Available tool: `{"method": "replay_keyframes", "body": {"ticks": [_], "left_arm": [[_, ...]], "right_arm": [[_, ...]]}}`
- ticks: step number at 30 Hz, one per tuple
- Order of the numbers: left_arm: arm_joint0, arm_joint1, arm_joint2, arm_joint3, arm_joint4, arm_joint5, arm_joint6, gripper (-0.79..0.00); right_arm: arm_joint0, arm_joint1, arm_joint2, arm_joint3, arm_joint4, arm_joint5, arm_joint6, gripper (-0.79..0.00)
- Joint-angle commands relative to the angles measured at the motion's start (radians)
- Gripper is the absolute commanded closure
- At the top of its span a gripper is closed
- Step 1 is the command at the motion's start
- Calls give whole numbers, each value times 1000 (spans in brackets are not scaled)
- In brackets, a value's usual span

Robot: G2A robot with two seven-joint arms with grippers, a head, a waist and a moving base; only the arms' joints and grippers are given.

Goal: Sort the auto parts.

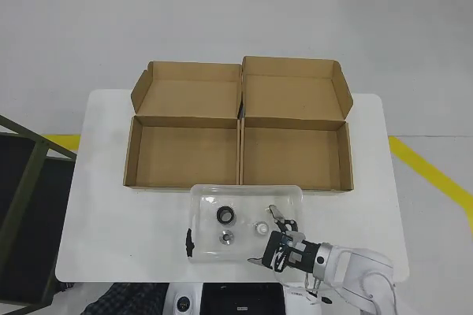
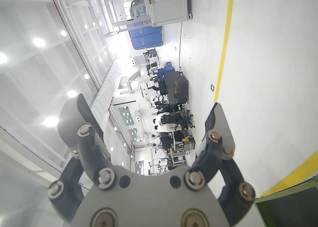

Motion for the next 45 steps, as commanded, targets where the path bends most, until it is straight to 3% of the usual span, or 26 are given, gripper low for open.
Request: {"method": "replay_keyframes", "body": {"ticks": [1, 4, 11, 13, 19, 32, 38, 41, 43, 45], "left_arm": [[0, 0, 0, 0, 0, 0, 0, -785], [0, 0, 0, 0, 0, 0, 0, -785], [0, 0, 0, 0, 0, 0, 0, -785], [0, 0, 0, 0, 0, 0, 0, -785], [0, 0, 0, 0, 0, 0, 0, -785], [0, 0, 0, 0, 0, 0, 0, -785], [0, 0, 0, 0, 0, 0, 0, -785], [0, 0, 0, 0, 0, 0, 0, -785], [0, 0, 0, 0, 0, 0, 0, -785], [0, 0, 0, 0, 0, 0, 0, -785]], "right_arm": [[5, 2, 4, 9, 7, 8, 6, -785], [14, 4, 6, 21, 12, 16, 16, -760], [28, 10, 0, 43, 14, 27, 35, -579], [32, 12, -6, 48, 11, 27, 38, -603], [43, 16, -24, 66, 2, 34, 47, -570], [72, 24, -51, 100, 8, 48, 53, -459], [86, 28, -60, 115, 21, 50, 51, -299], [93, 30, -64, 122, 26, 52, 49, -182], [96, 31, -66, 120, 30, 53, 45, -55], [96, 33, -64, 108, 34, 50, 41, 0]]}}
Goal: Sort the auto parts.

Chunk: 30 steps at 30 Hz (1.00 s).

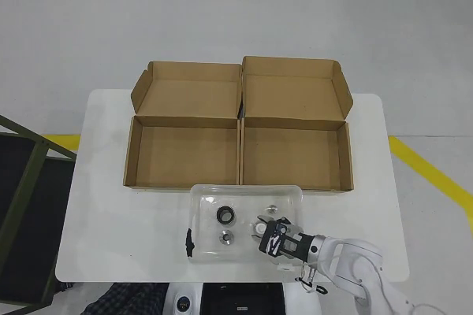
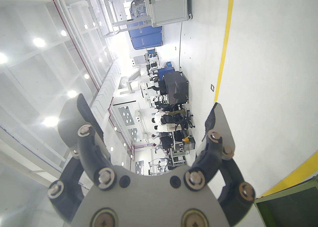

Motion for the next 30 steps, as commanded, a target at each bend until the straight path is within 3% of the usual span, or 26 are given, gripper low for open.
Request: {"method": "replay_keyframes", "body": {"ticks": [1, 15, 30], "left_arm": [[0, 0, 0, 0, 0, 0, 0, -785], [0, 0, 0, 0, 0, 0, 0, -785], [0, 0, 0, 0, 0, 0, 0, -785]], "right_arm": [[-1, 2, 3, -15, 3, -3, -4, 0], [-6, 13, 36, -95, 99, 17, -88, 0], [47, 3, 47, -73, 453, 140, -165, 0]]}}
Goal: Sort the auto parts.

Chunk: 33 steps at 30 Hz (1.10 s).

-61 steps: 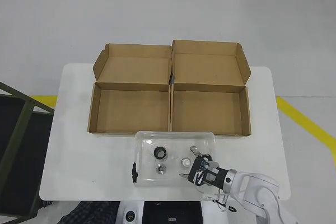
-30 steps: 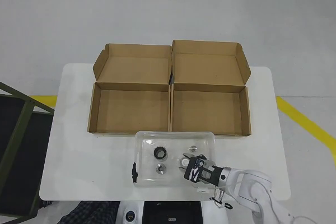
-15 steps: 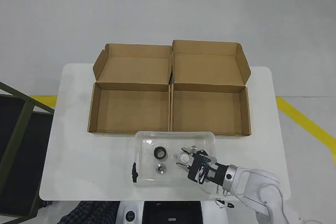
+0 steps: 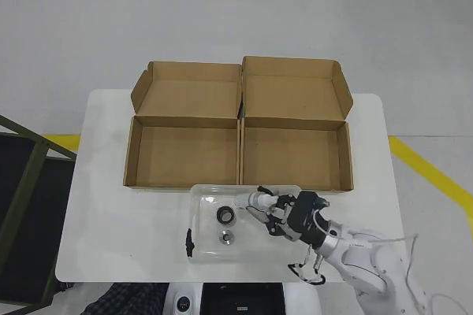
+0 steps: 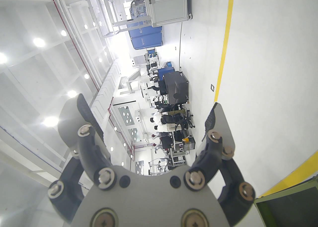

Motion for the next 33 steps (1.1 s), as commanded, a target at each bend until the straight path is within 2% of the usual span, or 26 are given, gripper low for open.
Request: {"method": "replay_keyframes", "body": {"ticks": [1, 15, 24, 33], "left_arm": [[0, 0, 0, 0, 0, 0, 0, -785], [0, 0, 0, 0, 0, 0, 0, -785], [0, 0, 0, 0, 0, 0, 0, -785], [0, 0, 0, 0, 0, 0, 0, -785]], "right_arm": [[7, -1, 3, -5, 46, 10, -9, 0], [66, -7, 31, -61, 247, 69, -84, 0], [55, -8, 56, -94, 301, 33, -174, 0], [58, -8, 62, -101, 323, -6, -216, 0]]}}
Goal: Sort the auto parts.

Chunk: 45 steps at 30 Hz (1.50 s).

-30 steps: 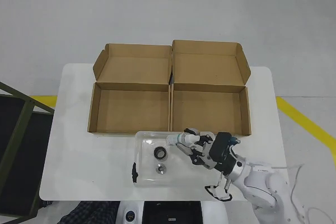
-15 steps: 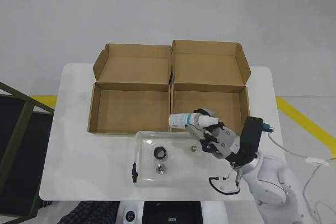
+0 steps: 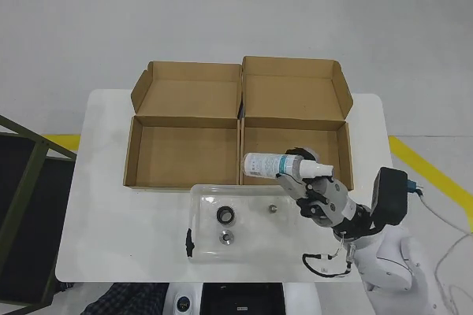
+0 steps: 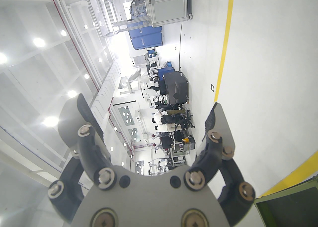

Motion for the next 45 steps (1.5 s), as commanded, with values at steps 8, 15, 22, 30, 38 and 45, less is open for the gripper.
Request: {"method": "replay_keyframes", "body": {"ticks": [8, 15, 22, 30, 38, 45], "left_arm": [[0, 0, 0, 0, 0, 0, 0, -785], [0, 0, 0, 0, 0, 0, 0, -785], [0, 0, 0, 0, 0, 0, 0, -785], [0, 0, 0, 0, 0, 0, 0, -785], [0, 0, 0, 0, 0, 0, 0, -785], [0, 0, 0, 0, 0, 0, 0, -785]], "right_arm": [[6, 0, -7, -1, -40, -16, -4, 0], [13, 0, -21, 12, -78, -16, 12, 0], [22, -2, -41, 37, -156, 37, 42, 0], [42, -2, -56, 81, -279, 140, 134, 0], [92, -3, -67, 146, -363, 212, 245, 0], [191, -12, -121, 259, -387, 249, 330, 0]]}}
